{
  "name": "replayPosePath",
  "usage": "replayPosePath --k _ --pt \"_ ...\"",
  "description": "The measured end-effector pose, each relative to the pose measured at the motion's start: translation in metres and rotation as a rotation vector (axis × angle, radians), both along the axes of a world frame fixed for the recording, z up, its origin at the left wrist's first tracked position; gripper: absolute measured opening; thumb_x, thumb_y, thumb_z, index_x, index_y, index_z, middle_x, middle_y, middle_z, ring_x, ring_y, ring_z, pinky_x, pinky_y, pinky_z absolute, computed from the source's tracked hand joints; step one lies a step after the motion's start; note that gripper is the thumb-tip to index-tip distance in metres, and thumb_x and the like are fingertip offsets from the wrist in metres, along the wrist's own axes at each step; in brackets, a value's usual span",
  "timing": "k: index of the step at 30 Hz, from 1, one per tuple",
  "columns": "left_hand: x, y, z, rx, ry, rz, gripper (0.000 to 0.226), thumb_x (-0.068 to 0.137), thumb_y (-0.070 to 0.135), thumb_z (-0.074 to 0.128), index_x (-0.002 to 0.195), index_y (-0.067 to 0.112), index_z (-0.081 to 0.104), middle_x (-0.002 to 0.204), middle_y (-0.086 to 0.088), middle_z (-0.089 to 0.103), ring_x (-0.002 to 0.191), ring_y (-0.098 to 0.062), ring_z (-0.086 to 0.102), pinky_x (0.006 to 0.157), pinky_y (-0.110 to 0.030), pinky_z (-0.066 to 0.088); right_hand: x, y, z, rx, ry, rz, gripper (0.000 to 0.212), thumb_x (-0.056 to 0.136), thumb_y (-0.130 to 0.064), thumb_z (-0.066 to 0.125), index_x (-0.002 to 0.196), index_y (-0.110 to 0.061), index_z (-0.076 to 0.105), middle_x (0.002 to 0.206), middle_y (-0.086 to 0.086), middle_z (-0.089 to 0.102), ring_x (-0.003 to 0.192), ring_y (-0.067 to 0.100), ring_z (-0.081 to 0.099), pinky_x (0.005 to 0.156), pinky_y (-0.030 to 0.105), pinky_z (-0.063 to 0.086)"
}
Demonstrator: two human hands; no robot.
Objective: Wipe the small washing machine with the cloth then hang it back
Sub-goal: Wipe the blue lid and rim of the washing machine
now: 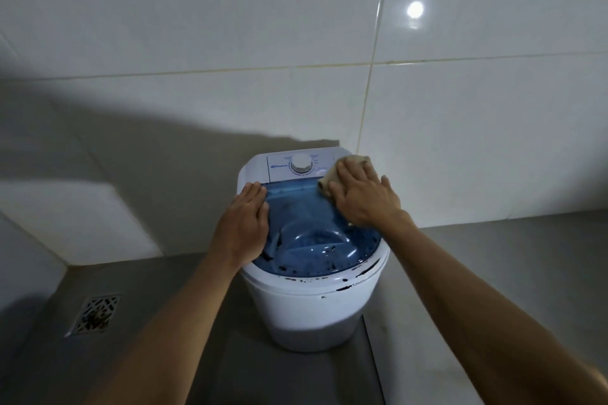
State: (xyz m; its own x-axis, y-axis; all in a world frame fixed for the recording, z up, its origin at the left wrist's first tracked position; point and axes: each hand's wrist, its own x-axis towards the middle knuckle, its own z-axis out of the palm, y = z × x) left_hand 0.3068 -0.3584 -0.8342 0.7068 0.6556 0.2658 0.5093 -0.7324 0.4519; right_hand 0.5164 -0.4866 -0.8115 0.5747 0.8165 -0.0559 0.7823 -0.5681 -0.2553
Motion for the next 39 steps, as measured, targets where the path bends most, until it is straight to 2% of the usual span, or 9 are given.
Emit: replayPosePath --k 8,14,16,18,22,25,30,34,39 --pt "0.003 0.0 0.001 -0.019 -0.006 0.012 0.045 0.102 0.021 0.035 0.145 0.007 0.036 0.156 -0.006 0.029 0.146 -0.016 0.021 0.119 -0.03 0.014 -0.007 -0.03 -0.007 0.091 0.172 -0.028 0.065 0.102 -0.058 0.017 0.159 -0.032 -0.001 0.167 -0.008 -0.013 0.154 0.028 0.005 0.124 0.045 0.008" --pt "0.002 0.001 -0.001 -0.013 -0.032 -0.012 0.043 0.101 0.018 0.04 0.141 0.003 0.041 0.153 -0.012 0.035 0.144 -0.022 0.026 0.119 -0.033 0.018 -0.041 -0.072 -0.019 0.305 0.213 -0.082 0.063 0.107 -0.045 0.026 0.159 -0.012 0.01 0.168 0.006 0.004 0.154 0.019 0.003 0.125 0.039 0.004" --pt "0.001 0.001 -0.002 0.007 -0.04 -0.016 0.042 0.1 0.015 0.042 0.139 0.001 0.043 0.151 -0.015 0.037 0.143 -0.025 0.029 0.118 -0.033 0.019 -0.055 -0.082 -0.032 0.439 0.08 -0.041 0.058 0.108 -0.036 0.024 0.153 0.001 0.024 0.161 0.024 0.022 0.152 0.035 0.013 0.122 0.056 0.014" --pt "0.002 0.0 -0.003 0.008 -0.041 -0.009 0.042 0.1 0.015 0.042 0.139 0.001 0.044 0.151 -0.015 0.036 0.143 -0.025 0.029 0.119 -0.034 0.019 -0.066 -0.09 -0.057 0.569 -0.161 0.075 0.039 0.107 -0.013 0.038 0.138 0.011 0.038 0.14 0.044 0.042 0.135 0.061 0.032 0.102 0.077 0.032" --pt "0.002 0.002 -0.005 0.007 -0.047 -0.011 0.042 0.1 0.015 0.041 0.14 0.001 0.043 0.152 -0.014 0.035 0.143 -0.024 0.028 0.12 -0.037 0.019 -0.089 -0.098 -0.079 0.778 -0.384 0.136 0.041 0.091 0.012 0.054 0.13 0.016 0.042 0.133 0.051 0.04 0.131 0.068 0.033 0.102 0.082 0.023" --pt "0.002 0.003 -0.005 0.001 -0.052 -0.007 0.042 0.101 0.015 0.04 0.14 0.001 0.042 0.152 -0.014 0.035 0.144 -0.024 0.027 0.12 -0.034 0.017 -0.116 -0.098 -0.083 0.775 -0.286 0.047 0.043 0.099 -0.006 0.039 0.132 0.02 0.048 0.15 0.034 0.034 0.146 0.05 0.024 0.115 0.072 0.012" --pt "0.002 0.002 -0.005 0.013 -0.057 -0.013 0.042 0.101 0.016 0.039 0.14 0.001 0.042 0.152 -0.013 0.035 0.144 -0.023 0.027 0.119 -0.031 0.016 -0.163 -0.09 -0.074 0.693 -0.062 -0.2 0.06 0.103 -0.044 0.02 0.155 -0.016 0.032 0.167 0.002 0.015 0.154 0.035 -0.003 0.123 0.054 -0.002" --pt "0.005 0.005 -0.006 0.029 -0.058 -0.008 0.04 0.099 0.012 0.042 0.137 -0.001 0.046 0.149 -0.016 0.039 0.143 -0.026 0.03 0.118 -0.034 0.02 -0.189 -0.072 -0.08 0.461 -0.214 -0.091 0.06 0.098 -0.049 0.034 0.153 -0.026 0.036 0.162 0.003 0.029 0.152 0.034 0.011 0.12 0.058 -0.003" --pt "0.005 0.007 -0.008 0.042 -0.051 -0.022 0.04 0.099 0.012 0.042 0.137 -0.001 0.046 0.15 -0.016 0.039 0.143 -0.027 0.03 0.118 -0.035 0.021 -0.204 -0.054 -0.09 0.392 -0.427 -0.018 0.064 0.089 -0.056 0.058 0.148 -0.036 0.043 0.152 -0.003 0.047 0.145 0.027 0.032 0.113 0.06 0.016"
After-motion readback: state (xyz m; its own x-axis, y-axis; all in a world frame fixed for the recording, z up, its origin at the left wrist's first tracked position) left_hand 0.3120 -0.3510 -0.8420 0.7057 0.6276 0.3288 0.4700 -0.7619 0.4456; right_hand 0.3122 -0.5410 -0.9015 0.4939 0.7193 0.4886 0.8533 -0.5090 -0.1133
